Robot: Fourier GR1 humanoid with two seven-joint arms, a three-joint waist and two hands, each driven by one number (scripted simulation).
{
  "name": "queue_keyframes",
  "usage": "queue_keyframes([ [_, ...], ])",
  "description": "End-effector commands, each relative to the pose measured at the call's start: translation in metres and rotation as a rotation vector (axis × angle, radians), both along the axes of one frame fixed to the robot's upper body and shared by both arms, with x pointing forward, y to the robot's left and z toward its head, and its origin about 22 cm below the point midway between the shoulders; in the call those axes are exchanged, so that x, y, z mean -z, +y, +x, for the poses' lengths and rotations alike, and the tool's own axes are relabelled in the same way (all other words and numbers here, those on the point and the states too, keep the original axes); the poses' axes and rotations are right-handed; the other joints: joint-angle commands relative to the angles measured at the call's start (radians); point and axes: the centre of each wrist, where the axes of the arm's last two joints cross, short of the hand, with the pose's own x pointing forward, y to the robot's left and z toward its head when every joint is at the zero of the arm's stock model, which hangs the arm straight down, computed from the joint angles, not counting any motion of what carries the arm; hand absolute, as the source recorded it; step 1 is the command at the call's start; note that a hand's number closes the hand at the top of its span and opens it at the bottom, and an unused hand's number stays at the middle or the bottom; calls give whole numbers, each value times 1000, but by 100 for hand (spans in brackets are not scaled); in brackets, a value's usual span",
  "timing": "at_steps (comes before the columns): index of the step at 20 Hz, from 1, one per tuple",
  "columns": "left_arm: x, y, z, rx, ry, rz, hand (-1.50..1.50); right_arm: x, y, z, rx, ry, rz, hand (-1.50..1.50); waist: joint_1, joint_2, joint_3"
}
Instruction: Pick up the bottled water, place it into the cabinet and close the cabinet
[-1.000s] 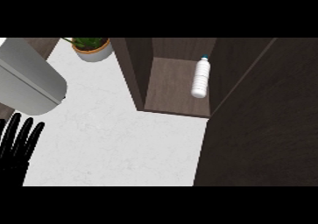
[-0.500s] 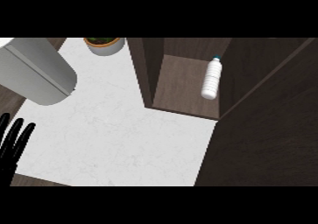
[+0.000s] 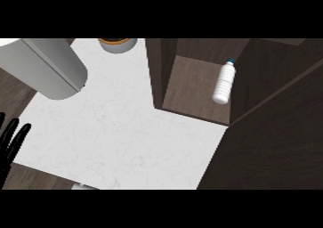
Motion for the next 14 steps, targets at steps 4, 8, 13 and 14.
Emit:
queue_keyframes([
  [4,0,6,1,10,4,9,-150,-13,18,3,-131,-69,-60,150,-1,1,-6],
  [8,-2,12,2,3,4,11,-150,-14,18,7,-152,-84,-109,150,3,0,-7],
  [13,-3,10,4,20,-5,-2,-150,-14,19,13,-145,-100,-83,150,-5,5,-6],
  [14,-5,15,4,13,-7,10,-150,-16,18,15,-132,-113,-89,150,2,6,-6],
])
